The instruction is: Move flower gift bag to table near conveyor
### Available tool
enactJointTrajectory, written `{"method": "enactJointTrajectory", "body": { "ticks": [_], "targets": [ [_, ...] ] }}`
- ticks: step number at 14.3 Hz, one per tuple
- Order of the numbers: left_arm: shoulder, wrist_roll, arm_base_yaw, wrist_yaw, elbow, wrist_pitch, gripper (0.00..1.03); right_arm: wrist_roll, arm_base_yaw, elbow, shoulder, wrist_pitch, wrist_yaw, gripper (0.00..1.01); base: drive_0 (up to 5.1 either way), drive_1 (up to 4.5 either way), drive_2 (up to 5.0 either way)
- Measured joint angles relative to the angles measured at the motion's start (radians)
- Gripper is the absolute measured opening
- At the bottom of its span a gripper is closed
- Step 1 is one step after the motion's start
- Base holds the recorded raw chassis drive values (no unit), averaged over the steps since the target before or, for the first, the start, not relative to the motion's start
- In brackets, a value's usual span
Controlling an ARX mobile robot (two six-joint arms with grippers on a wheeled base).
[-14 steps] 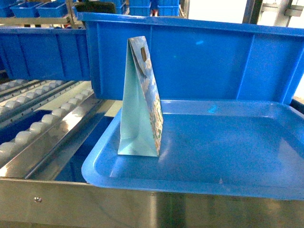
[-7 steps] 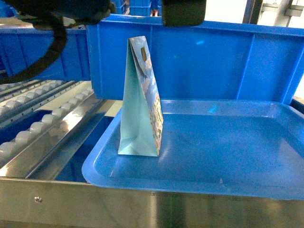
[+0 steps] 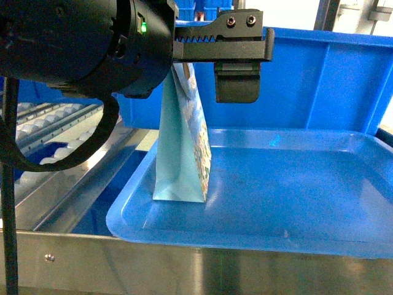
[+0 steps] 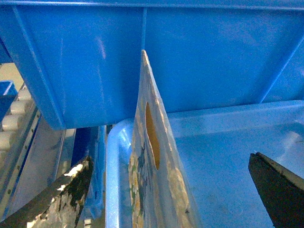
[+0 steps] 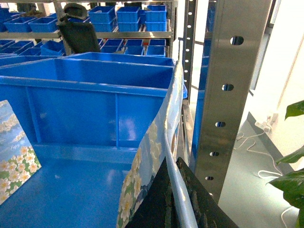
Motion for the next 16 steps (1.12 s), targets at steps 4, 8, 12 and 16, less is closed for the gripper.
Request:
{"method": "enactJointTrajectory", "body": {
  "ticks": [4, 8, 12, 16],
  "targets": [
    [0.04, -0.024, 0.006, 0.015, 0.0, -0.011, 0.98, 0.0, 0.0, 0.0, 0.0, 0.0, 0.0, 0.02, 0.0, 0.0, 0.0],
    [0.068, -0.034, 0.009, 0.011, 0.0, -0.003, 0.98, 0.0, 0.0, 0.0, 0.0, 0.0, 0.0, 0.02, 0.0, 0.0, 0.0],
    [0.105, 0.014, 0.006, -0.035, -0.028, 0.097, 0.02, 0.0, 0.0, 0.0, 0.0, 0.0, 0.0, 0.02, 0.0, 0.0, 0.0],
    [0.083, 0.059, -0.002, -0.064, -0.063, 0.154, 0.02, 0.0, 0.0, 0.0, 0.0, 0.0, 0.0, 0.02, 0.0, 0.0, 0.0]
  ]
}}
